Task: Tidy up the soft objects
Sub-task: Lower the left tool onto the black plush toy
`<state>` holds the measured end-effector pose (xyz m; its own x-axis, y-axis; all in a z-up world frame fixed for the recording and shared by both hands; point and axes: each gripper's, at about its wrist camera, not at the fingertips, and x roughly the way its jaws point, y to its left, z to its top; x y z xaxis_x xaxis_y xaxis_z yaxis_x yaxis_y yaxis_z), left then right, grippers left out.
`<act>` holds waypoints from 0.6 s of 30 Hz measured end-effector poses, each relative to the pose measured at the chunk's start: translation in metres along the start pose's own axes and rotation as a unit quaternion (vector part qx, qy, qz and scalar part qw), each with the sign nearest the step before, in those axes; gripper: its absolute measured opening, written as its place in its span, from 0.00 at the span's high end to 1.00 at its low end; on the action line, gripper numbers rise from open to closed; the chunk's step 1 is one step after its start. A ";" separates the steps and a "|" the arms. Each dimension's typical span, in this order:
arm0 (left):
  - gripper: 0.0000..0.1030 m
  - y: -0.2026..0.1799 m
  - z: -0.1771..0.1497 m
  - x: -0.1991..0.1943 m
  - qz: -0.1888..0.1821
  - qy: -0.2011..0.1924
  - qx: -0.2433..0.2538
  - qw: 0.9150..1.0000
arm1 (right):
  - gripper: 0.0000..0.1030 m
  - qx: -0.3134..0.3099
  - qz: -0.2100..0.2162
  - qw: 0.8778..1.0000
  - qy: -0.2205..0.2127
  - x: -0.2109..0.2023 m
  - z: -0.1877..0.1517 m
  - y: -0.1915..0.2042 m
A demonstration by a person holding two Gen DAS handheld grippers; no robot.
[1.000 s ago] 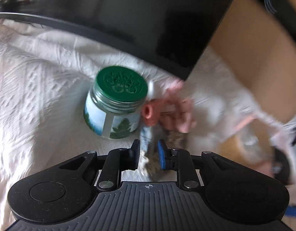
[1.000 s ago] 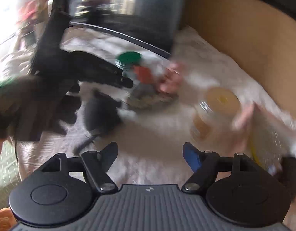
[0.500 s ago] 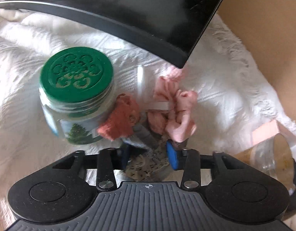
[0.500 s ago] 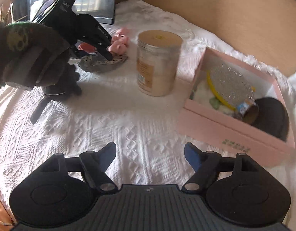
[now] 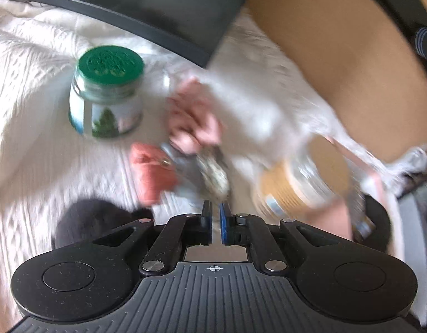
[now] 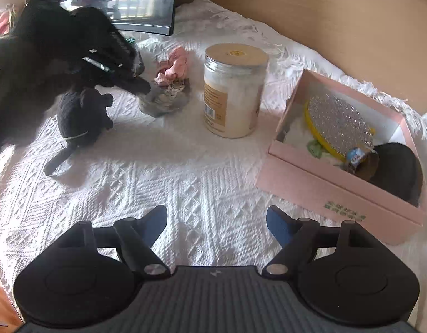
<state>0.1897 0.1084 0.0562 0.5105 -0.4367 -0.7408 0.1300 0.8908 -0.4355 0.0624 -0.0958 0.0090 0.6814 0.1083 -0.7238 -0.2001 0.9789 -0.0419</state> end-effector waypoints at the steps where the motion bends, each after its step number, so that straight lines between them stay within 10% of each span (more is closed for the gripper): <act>1: 0.93 -0.004 -0.008 -0.005 -0.009 0.001 0.003 1.000 | 0.23 -0.004 -0.001 1.000 -0.002 -0.001 0.001 0.001; 12: 0.93 -0.011 -0.086 -0.050 -0.031 0.006 0.014 0.999 | 0.21 -0.012 0.008 1.000 -0.026 -0.004 0.017 -0.009; 18: 0.86 -0.003 -0.081 -0.093 0.028 -0.104 0.054 0.993 | 0.17 -0.025 0.023 0.999 -0.022 0.008 0.024 0.008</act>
<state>0.0728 0.1359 0.0856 0.6827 -0.3614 -0.6350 0.1817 0.9258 -0.3316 0.0836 -0.0827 0.0195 0.7014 0.1620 -0.6941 -0.2663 0.9629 -0.0443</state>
